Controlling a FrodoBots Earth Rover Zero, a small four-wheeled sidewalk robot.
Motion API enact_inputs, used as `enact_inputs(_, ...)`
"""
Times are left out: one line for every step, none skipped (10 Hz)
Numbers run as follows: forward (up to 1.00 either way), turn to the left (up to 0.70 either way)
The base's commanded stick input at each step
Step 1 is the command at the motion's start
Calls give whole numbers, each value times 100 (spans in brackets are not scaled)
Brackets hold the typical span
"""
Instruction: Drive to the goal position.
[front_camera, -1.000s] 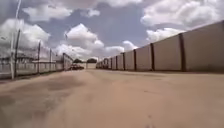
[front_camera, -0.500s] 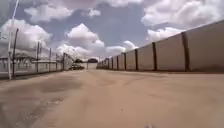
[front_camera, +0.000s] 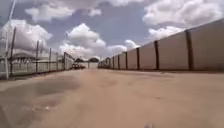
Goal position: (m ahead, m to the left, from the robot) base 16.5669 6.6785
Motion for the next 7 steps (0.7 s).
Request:
enact_inputs(60, 0)
enact_inputs(60, 0)
enact_inputs(60, 0)
enact_inputs(60, 0)
enact_inputs(60, 0)
enact_inputs(60, 0)
enact_inputs(60, 0)
